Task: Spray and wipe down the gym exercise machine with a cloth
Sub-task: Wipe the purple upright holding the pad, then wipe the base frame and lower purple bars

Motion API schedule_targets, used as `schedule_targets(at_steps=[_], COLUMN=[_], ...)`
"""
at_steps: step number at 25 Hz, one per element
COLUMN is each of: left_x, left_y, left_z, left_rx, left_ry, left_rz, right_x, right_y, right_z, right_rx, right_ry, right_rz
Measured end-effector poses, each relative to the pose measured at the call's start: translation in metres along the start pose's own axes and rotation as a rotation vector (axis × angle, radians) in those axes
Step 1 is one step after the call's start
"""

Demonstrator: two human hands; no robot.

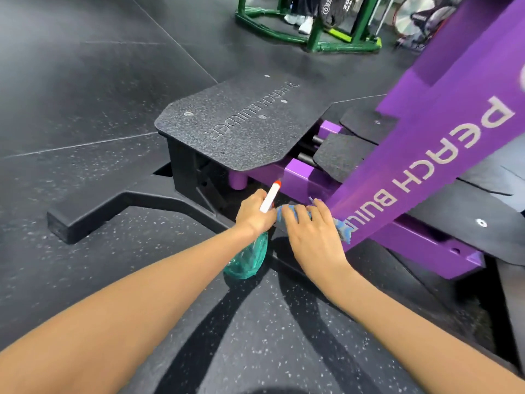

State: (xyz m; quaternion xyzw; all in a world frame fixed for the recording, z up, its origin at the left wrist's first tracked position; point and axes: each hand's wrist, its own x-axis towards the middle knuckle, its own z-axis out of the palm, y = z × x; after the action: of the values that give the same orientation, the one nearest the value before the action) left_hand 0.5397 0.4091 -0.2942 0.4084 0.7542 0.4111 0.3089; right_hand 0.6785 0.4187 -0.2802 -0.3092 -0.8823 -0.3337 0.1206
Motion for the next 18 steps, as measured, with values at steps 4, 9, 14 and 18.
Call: schedule_targets(at_steps=[4,9,14,18], left_x=[0.002,-0.002,-0.016,-0.013], left_y=[-0.013,-0.038,-0.08,-0.094], left_z=[0.003,-0.019,-0.029,-0.034], left_rx=[-0.049,-0.039,-0.076,-0.196], left_ry=[0.037,0.1,0.168,0.287], left_rz=[0.031,0.098,0.156,0.129], right_x=[0.02,0.067,0.057,0.091], right_y=[-0.019,-0.015,-0.03,-0.03], right_z=[0.003,0.039,0.072,0.074], right_rx=[0.154,0.305,-0.158,0.002], right_ry=[-0.017,0.052,-0.342,-0.435], right_rz=[0.242,0.336,0.223,-0.002])
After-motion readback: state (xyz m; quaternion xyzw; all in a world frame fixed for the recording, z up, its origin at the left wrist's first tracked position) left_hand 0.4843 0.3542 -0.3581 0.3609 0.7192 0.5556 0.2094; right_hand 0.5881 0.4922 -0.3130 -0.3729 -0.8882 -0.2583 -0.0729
